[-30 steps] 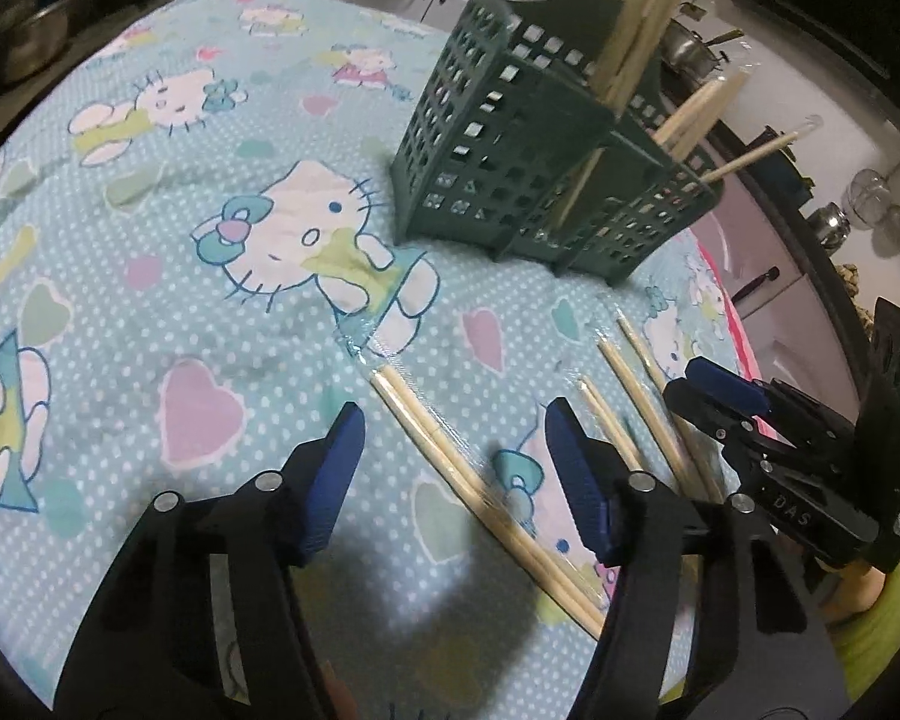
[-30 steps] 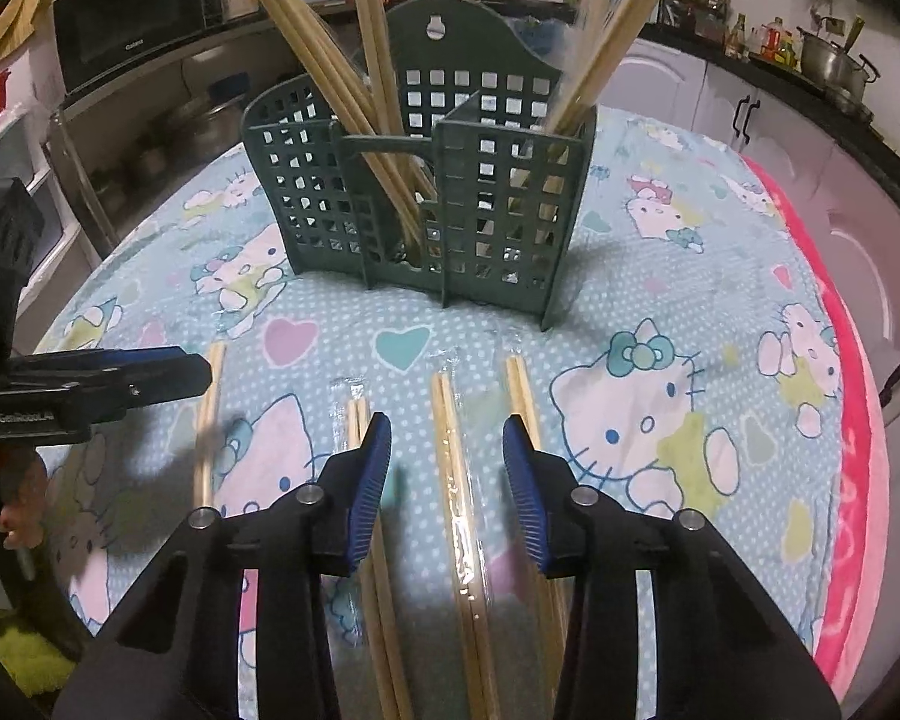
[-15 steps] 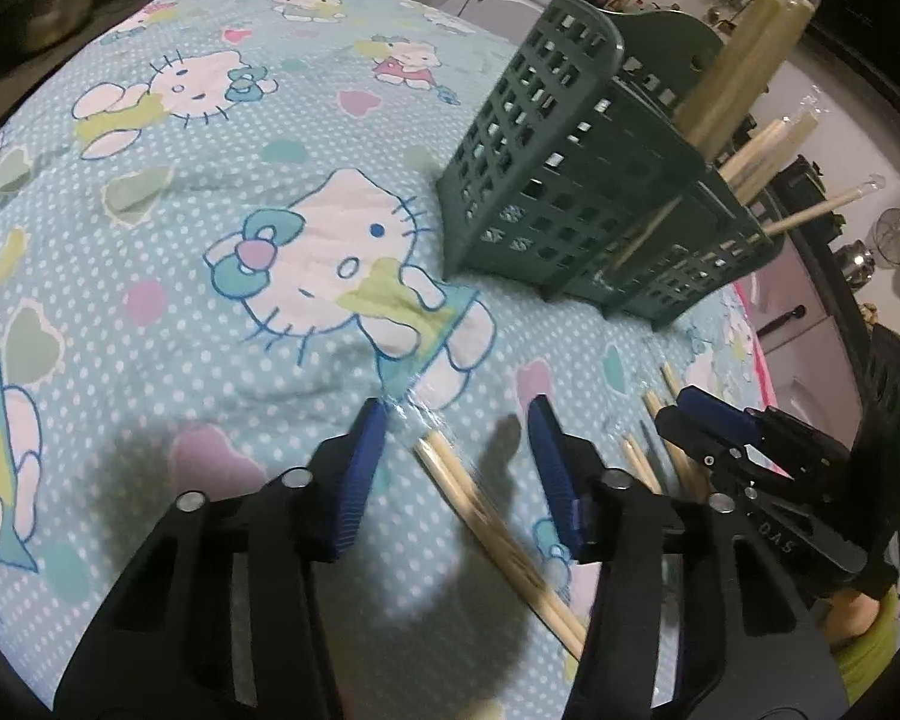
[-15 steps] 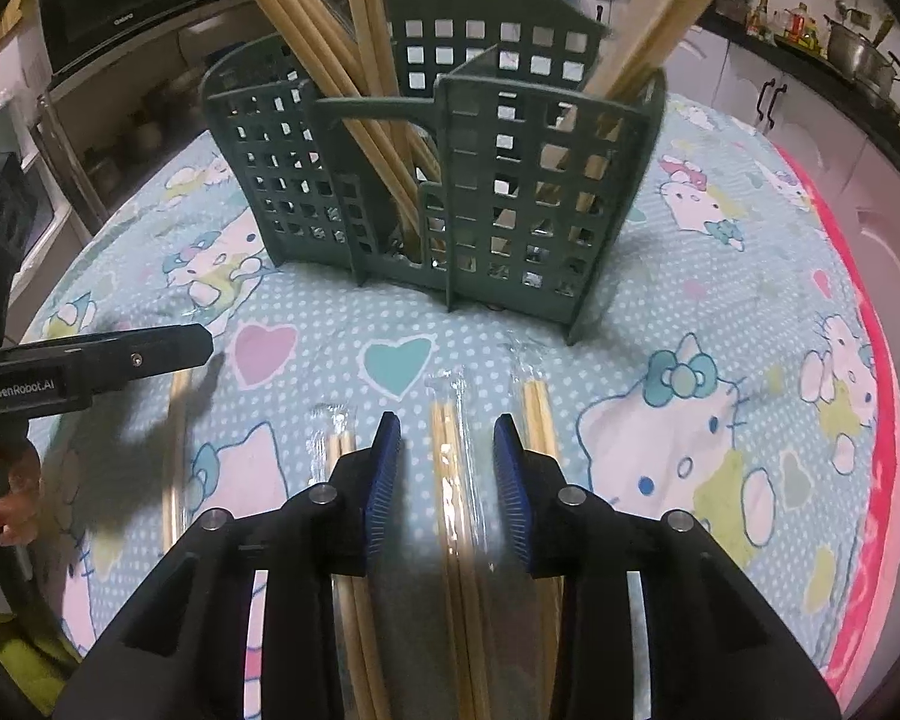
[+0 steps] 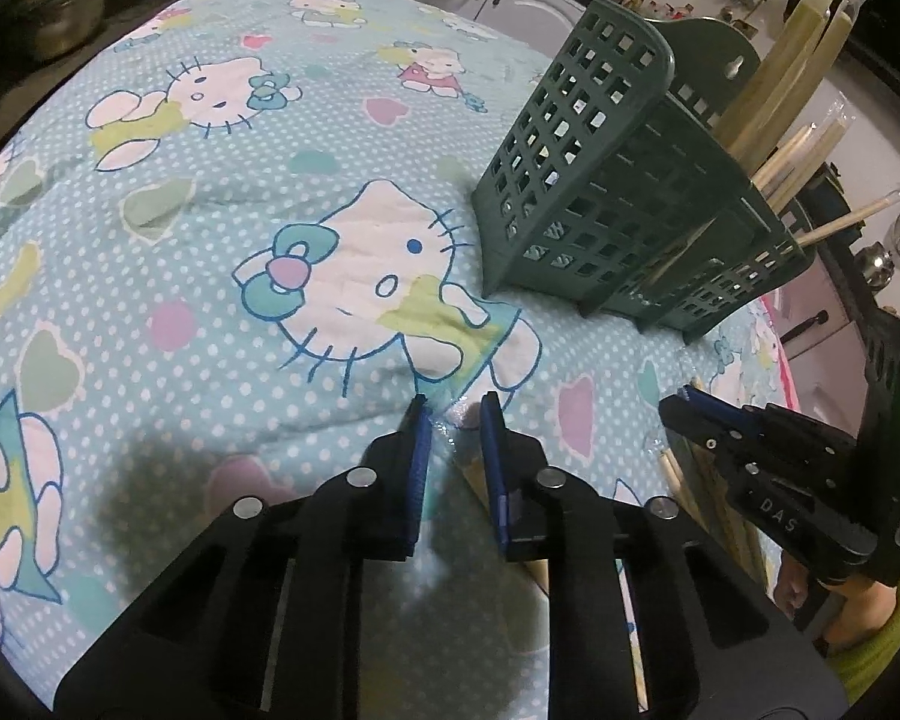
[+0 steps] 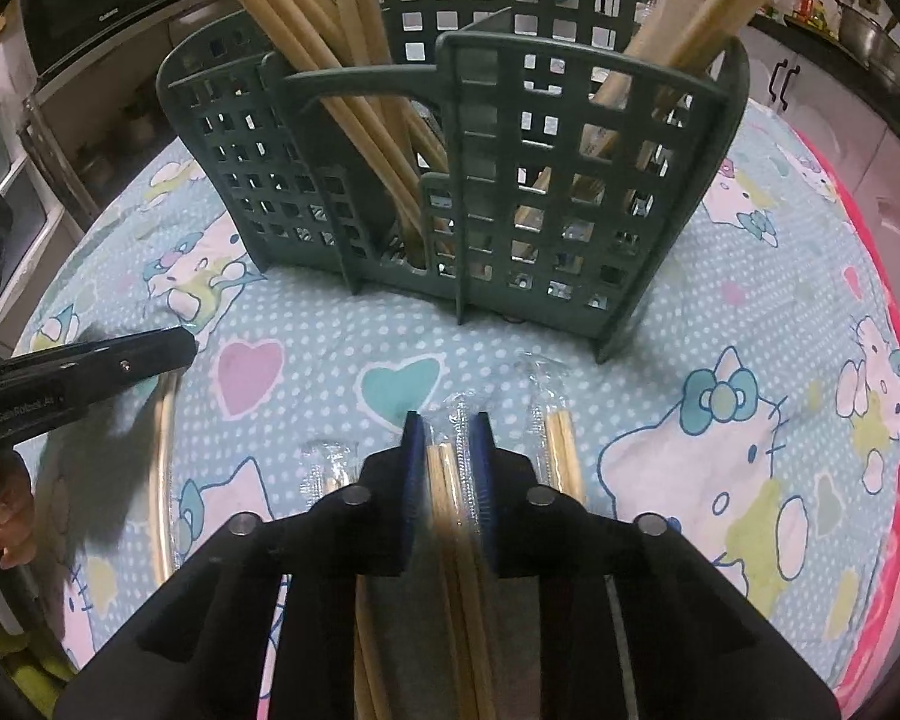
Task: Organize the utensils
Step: 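Lift the wrapped chopsticks with the left tool and carry them over the caddy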
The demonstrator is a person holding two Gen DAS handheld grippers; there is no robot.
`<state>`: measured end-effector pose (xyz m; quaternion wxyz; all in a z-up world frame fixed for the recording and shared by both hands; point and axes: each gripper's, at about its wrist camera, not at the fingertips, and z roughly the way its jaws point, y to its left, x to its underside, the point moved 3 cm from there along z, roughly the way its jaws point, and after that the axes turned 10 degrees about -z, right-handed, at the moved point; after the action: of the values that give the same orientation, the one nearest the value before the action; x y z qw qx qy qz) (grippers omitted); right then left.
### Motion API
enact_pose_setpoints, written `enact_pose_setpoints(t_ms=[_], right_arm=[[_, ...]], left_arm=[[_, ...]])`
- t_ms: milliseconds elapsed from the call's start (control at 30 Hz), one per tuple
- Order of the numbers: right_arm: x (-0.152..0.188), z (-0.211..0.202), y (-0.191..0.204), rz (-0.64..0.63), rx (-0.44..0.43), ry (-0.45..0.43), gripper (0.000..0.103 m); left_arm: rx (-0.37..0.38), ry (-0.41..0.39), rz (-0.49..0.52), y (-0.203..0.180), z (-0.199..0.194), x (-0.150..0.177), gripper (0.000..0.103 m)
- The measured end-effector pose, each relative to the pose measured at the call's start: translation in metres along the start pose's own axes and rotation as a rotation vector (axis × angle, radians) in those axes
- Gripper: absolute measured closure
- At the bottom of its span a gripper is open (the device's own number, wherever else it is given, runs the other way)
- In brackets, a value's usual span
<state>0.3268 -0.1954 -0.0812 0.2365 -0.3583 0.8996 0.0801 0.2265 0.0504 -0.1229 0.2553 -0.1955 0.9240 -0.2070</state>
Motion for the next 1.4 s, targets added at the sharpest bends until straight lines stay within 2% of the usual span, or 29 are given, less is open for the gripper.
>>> enact_pose_setpoints(t_ms=[133, 233, 333, 467, 833, 1400], right_arm=[[0.000, -0.001, 0.003, 0.008, 0.006, -0.012, 0.096], [-0.002, -0.006, 0.005, 0.013, 0.000, -0.026, 0.096], [-0.001, -0.017, 0.005, 0.016, -0.002, -0.052, 0.097], [-0.001, -0.036, 0.001, 0.036, -0.012, -0.094, 0.097], [-0.001, -0.090, -0.011, 0.078, -0.021, -0.216, 0.097], [-0.008, -0.146, 0.003, 0.057, -0.010, -0.357, 0.098]], left_arm=[[-0.013, -0.004, 0.022, -0.003, 0.002, 0.000, 0.094], [-0.007, -0.003, 0.025, -0.003, 0.002, -0.001, 0.096], [0.021, 0.004, 0.012, 0.001, 0.000, -0.002, 0.102], [0.064, -0.003, 0.000, 0.004, -0.012, -0.003, 0.103], [0.148, -0.087, 0.047, -0.017, -0.060, -0.002, 0.103], [0.241, -0.222, 0.117, -0.054, -0.124, -0.002, 0.103]])
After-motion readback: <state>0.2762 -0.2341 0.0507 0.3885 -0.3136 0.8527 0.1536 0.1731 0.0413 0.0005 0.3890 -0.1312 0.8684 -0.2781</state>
